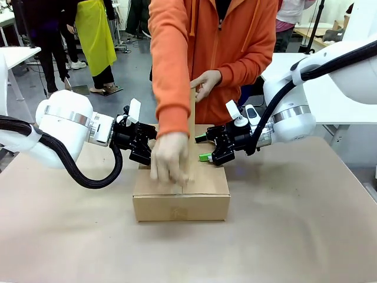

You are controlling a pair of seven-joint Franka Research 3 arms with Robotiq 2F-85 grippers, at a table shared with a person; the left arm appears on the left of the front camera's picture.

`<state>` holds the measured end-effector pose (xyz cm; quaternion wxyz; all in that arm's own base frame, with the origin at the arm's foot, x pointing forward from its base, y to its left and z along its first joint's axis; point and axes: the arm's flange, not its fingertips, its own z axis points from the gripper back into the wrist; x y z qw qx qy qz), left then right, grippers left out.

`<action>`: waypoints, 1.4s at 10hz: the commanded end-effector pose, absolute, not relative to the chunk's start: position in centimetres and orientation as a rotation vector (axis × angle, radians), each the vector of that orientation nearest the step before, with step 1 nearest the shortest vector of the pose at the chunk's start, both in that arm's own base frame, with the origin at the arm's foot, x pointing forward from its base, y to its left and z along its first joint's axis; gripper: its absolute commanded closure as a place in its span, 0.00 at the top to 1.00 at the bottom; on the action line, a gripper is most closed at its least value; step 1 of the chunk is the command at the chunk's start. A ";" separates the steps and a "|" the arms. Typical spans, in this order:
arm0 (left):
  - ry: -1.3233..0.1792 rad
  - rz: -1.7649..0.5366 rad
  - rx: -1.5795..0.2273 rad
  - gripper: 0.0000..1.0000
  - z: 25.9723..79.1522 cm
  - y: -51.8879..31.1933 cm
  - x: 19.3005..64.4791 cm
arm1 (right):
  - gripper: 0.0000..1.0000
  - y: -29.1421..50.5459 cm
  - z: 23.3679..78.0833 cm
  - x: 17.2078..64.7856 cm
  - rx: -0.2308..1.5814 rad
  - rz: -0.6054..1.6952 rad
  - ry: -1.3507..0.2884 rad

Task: Pack the gift set into the box.
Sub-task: Press and hold the closed box until the human finishes sealing it.

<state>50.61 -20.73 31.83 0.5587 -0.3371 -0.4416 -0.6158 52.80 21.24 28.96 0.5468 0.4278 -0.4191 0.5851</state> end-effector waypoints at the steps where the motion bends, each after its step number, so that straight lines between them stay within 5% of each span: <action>1: -1.047 -1.470 -0.795 1.00 31.4 -20.6 50.4 | 1.00 21.2 28.8 52.7 1.002 1.397 -1.002; 14: -1.047 -1.470 -0.795 1.00 31.4 -20.6 50.4 | 1.00 21.2 28.8 52.7 1.002 1.397 -1.002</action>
